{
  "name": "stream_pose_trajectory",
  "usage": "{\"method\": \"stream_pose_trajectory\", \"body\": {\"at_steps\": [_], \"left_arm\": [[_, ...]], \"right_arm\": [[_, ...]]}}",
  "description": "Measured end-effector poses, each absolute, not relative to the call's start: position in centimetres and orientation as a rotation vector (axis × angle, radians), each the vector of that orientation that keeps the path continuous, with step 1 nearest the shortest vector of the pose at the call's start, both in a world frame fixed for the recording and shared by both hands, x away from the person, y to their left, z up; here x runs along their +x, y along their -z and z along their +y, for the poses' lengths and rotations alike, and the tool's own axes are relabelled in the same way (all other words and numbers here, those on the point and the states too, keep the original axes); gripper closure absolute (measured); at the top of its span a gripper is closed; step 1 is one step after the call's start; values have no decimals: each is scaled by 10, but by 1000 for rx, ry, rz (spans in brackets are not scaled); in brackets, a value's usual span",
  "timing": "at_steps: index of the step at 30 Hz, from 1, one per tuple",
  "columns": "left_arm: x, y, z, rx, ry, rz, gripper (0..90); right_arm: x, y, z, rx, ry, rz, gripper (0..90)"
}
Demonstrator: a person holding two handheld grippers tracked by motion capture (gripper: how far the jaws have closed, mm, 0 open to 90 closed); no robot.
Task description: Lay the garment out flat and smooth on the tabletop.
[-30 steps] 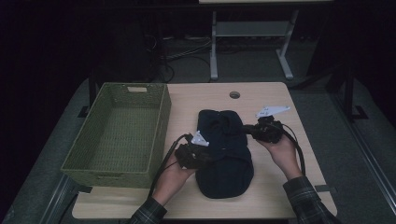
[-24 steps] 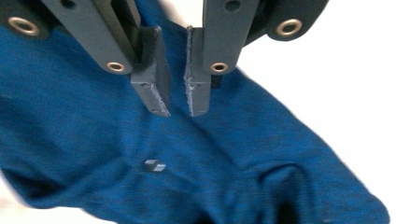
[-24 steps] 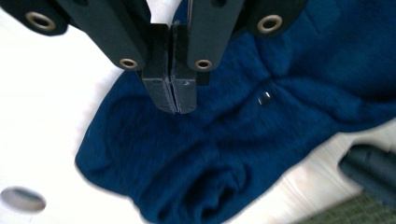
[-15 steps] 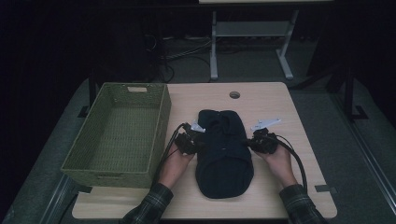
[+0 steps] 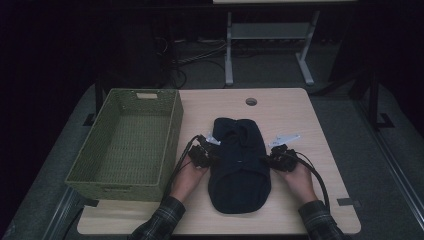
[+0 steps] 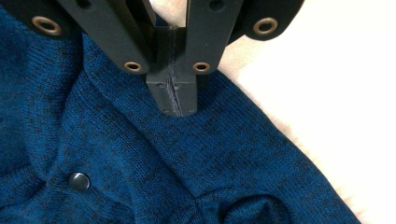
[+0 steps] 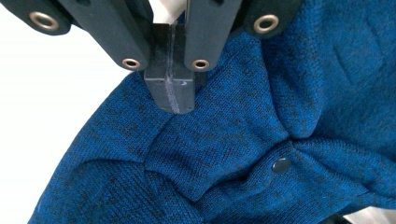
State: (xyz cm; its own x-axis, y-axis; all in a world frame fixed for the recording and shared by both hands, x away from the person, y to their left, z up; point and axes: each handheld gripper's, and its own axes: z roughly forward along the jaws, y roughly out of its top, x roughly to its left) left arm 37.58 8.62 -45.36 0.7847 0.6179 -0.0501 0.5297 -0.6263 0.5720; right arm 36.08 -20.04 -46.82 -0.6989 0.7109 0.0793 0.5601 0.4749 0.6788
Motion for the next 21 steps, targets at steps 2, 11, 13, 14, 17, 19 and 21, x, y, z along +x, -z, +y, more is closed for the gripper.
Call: {"method": "stream_pose_trajectory", "body": {"at_steps": [2, 11, 13, 14, 17, 19, 21], "left_arm": [[374, 453, 86, 2399, -176, 837, 900], [363, 454, 86, 2400, -113, 779, 899], [360, 455, 86, 2397, -105, 770, 900], [357, 455, 86, 2397, -100, 764, 900], [351, 455, 85, 2400, -85, 741, 899], [347, 455, 84, 2407, -78, 726, 900], [341, 455, 83, 2407, -73, 718, 900]], "right_arm": [[358, 468, -202, 1097, -1029, 2514, 898], [340, 466, -207, 1094, -1005, 2527, 898], [336, 465, -207, 1092, -996, 2533, 898], [333, 465, -207, 1083, -989, 2530, 897], [327, 465, -209, 1075, -987, 2533, 897], [323, 464, -210, 1084, -980, 2541, 897], [318, 464, -212, 1077, -972, 2547, 897]]}}
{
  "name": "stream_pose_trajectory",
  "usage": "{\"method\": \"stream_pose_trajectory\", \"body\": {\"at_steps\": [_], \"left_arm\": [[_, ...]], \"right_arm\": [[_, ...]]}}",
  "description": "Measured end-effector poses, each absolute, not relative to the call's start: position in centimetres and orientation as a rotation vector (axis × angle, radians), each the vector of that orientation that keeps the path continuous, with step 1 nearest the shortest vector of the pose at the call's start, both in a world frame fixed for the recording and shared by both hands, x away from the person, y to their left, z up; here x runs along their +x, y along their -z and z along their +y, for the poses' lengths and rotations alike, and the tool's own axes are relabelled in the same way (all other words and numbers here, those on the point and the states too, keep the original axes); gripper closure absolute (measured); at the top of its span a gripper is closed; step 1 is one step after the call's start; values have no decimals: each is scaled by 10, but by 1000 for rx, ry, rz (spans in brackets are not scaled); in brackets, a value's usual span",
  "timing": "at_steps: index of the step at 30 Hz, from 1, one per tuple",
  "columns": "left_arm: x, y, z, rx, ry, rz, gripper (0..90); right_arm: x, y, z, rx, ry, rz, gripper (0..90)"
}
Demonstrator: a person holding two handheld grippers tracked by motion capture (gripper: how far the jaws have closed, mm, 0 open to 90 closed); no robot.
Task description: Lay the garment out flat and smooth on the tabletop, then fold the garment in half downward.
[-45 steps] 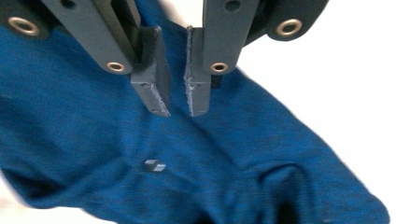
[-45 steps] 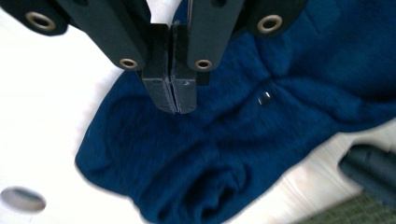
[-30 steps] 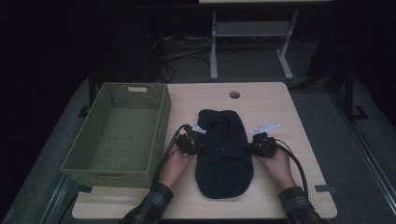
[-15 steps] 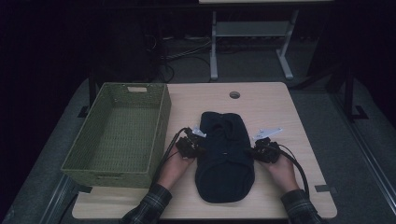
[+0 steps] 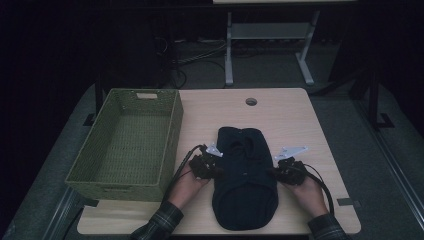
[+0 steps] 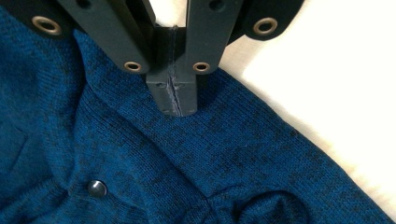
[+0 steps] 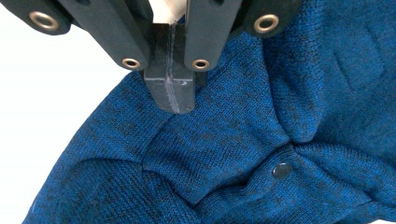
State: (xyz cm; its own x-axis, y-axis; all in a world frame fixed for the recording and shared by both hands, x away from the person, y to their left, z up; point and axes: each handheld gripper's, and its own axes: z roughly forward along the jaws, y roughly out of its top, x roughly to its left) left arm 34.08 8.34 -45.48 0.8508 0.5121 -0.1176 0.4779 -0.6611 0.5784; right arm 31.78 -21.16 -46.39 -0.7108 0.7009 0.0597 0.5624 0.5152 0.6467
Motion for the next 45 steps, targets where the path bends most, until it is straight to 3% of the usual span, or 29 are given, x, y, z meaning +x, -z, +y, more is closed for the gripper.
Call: {"method": "stream_pose_trajectory", "body": {"at_steps": [16, 21, 27, 30, 38, 45], "left_arm": [[306, 453, 89, 2433, -58, 688, 900], [310, 451, 89, 2432, -6, 695, 899], [326, 437, 88, 2387, -56, 722, 863], [334, 430, 87, 2377, -79, 732, 847], [359, 416, 89, 2336, -125, 786, 702], [381, 408, 90, 2306, -142, 832, 566]], "right_arm": [[276, 463, -232, 1091, -956, 2555, 900], [278, 461, -233, 1075, -980, 2576, 899], [294, 447, -236, 1084, -1029, 2516, 887], [306, 440, -238, 1102, -1054, 2490, 853], [340, 430, -235, 1126, -1090, 2472, 657], [363, 425, -229, 1128, -1082, 2464, 557]]}}
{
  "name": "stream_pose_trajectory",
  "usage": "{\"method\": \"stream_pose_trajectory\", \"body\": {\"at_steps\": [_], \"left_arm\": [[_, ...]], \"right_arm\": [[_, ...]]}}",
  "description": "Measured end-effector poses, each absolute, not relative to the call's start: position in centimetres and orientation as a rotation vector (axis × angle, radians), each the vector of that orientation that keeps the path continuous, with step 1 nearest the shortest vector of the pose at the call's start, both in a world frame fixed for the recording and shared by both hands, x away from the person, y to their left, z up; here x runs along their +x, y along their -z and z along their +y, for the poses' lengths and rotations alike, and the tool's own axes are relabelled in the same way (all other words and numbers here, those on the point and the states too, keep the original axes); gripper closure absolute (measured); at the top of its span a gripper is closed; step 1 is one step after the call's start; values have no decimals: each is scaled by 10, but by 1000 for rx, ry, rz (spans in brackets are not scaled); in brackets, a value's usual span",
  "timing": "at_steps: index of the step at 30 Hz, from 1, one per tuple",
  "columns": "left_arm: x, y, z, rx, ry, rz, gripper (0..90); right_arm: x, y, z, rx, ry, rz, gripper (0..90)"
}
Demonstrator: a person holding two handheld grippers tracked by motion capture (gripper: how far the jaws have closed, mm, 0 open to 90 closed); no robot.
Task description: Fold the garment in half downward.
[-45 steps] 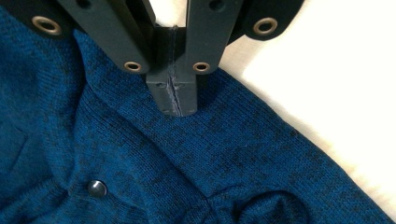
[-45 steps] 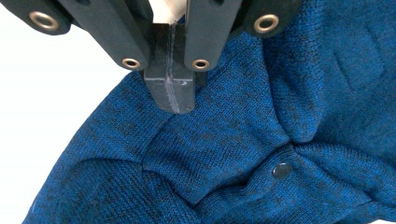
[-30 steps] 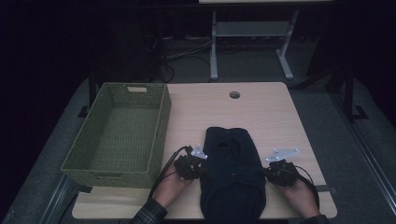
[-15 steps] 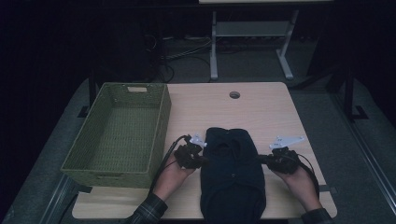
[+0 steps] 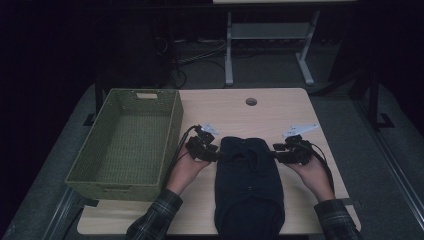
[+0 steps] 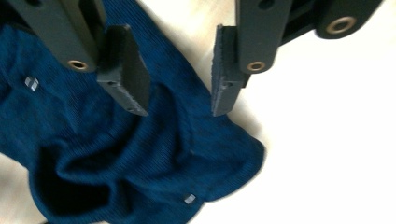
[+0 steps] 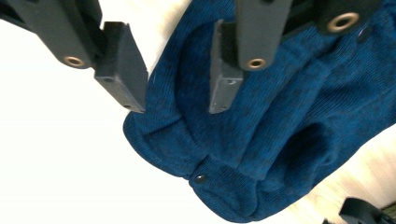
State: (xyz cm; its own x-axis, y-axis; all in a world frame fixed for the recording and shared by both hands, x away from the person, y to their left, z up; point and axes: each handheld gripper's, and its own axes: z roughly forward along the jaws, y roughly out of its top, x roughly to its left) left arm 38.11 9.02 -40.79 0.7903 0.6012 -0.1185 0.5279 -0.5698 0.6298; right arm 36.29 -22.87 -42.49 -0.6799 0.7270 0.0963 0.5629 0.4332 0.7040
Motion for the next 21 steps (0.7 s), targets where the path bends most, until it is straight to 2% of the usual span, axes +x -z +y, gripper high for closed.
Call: {"method": "stream_pose_trajectory", "body": {"at_steps": [4, 10, 14, 21], "left_arm": [[392, 408, 90, 2291, -143, 858, 503], [412, 414, 88, 2275, -162, 909, 449], [425, 417, 83, 2287, -185, 917, 399], [439, 420, 72, 2306, -208, 914, 373]], "right_arm": [[374, 420, -226, 1120, -1075, 2462, 514], [393, 417, -223, 1128, -1072, 2463, 495], [407, 428, -226, 1177, -1096, 2436, 500], [419, 443, -227, 1238, -1098, 2417, 507]]}}
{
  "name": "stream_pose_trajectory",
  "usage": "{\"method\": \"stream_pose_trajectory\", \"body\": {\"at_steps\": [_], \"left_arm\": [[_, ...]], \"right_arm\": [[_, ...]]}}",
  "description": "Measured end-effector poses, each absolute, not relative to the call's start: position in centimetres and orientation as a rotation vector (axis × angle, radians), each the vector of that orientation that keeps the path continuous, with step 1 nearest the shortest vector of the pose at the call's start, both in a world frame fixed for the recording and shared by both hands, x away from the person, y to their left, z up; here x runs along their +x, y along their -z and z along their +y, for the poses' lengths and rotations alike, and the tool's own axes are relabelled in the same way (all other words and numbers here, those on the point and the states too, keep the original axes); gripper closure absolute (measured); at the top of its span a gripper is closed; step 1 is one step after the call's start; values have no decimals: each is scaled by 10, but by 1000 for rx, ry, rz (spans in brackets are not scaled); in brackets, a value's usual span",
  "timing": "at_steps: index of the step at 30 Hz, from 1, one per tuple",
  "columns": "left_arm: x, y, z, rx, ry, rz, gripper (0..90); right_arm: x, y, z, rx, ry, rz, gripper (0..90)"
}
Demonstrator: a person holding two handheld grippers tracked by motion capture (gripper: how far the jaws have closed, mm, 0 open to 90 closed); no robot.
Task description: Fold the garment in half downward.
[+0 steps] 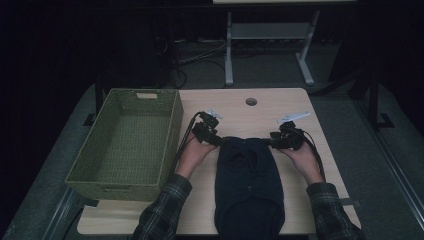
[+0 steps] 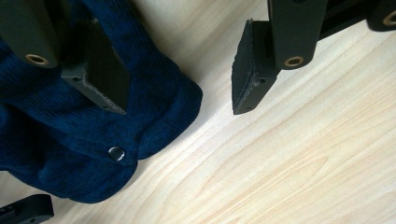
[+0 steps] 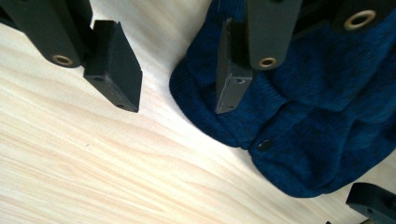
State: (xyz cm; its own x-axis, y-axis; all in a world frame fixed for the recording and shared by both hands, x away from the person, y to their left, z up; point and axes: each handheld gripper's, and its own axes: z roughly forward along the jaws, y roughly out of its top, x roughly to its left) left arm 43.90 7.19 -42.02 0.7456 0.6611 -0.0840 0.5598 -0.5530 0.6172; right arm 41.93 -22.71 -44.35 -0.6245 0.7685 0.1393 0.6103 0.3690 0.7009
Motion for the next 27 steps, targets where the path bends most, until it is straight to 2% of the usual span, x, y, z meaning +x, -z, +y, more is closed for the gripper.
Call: {"method": "stream_pose_trajectory", "body": {"at_steps": [12, 21, 24, 27], "left_arm": [[451, 445, 71, 2365, -194, 950, 335], [454, 453, 74, 2392, -158, 891, 342], [456, 454, 74, 2383, -143, 890, 345], [457, 456, 74, 2351, -109, 888, 420]], "right_arm": [[429, 459, -219, 1256, -1103, 2423, 499], [432, 469, -216, 1240, -1049, 2481, 512], [431, 468, -215, 1221, -1030, 2494, 554], [431, 467, -212, 1210, -1038, 2515, 648]]}}
